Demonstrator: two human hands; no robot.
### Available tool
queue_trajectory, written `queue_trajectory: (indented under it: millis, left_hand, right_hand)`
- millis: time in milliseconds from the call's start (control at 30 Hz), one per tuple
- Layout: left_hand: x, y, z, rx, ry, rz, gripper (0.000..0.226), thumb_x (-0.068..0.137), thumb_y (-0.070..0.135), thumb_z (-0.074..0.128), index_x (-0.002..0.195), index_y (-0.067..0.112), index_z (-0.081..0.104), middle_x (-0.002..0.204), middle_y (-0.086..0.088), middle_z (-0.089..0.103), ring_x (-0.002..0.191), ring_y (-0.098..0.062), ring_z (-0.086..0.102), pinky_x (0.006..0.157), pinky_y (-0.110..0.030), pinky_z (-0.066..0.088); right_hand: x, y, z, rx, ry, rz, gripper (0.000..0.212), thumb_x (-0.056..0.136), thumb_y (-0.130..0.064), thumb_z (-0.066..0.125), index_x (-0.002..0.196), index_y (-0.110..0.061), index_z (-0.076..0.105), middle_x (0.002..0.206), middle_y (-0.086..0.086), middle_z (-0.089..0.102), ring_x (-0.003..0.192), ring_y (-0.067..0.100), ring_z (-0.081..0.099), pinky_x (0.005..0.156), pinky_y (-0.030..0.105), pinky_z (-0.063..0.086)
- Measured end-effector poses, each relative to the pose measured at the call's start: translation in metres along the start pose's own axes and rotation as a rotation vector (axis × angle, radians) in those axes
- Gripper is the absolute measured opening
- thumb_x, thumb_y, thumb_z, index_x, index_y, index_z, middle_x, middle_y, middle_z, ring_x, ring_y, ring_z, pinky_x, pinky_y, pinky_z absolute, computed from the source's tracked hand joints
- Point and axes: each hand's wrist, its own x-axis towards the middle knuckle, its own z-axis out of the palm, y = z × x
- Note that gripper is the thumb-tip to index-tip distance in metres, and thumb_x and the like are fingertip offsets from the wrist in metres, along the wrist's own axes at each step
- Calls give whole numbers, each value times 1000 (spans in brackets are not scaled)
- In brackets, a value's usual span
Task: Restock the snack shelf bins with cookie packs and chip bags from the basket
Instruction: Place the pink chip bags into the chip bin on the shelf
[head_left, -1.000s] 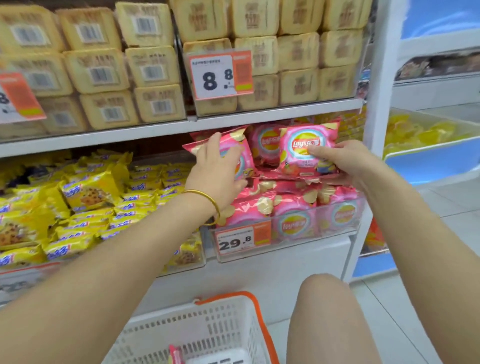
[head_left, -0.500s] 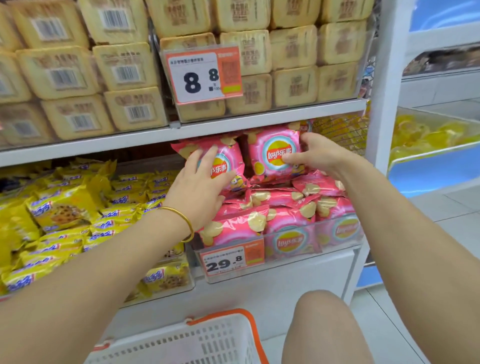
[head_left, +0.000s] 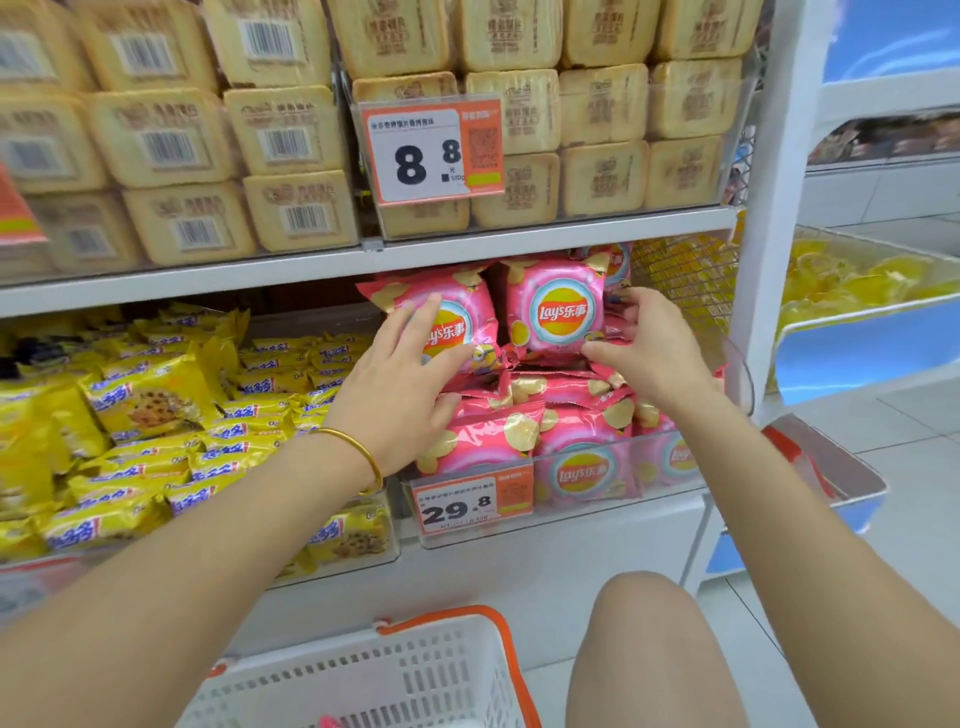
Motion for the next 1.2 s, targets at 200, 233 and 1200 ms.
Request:
queue_trajectory:
  millis: [200, 233, 1200]
  left_hand:
    - [-72, 2, -3, -154, 269, 135, 35, 89, 22, 44, 114, 8, 64, 133, -16, 50, 115, -31, 45, 100, -34, 33]
    - [-93, 2, -2, -163, 248, 142, 33, 88, 19, 45, 111, 7, 64, 130, -16, 52, 111, -31, 48, 99, -34, 34]
    - [-291, -86, 122, -343, -765, -572, 40, 91, 25, 55, 131, 17, 49, 140, -7, 39, 128, -24, 38, 107, -32, 30]
  right_hand:
    - [-105, -51, 5, 141, -21, -219, 27, 82, -12, 68, 106, -20, 59, 99, -1, 59, 75, 7, 58, 69, 13, 43]
    - [-121, -56, 16, 162, -117, -246, 23, 82, -11, 67, 103, -18, 61, 94, 0, 61, 73, 10, 59, 71, 19, 45]
    - [-273, 49, 279, 149, -1419, 383, 27, 86, 2, 62, 73, -19, 49, 73, 0, 50, 63, 13, 52, 58, 27, 51]
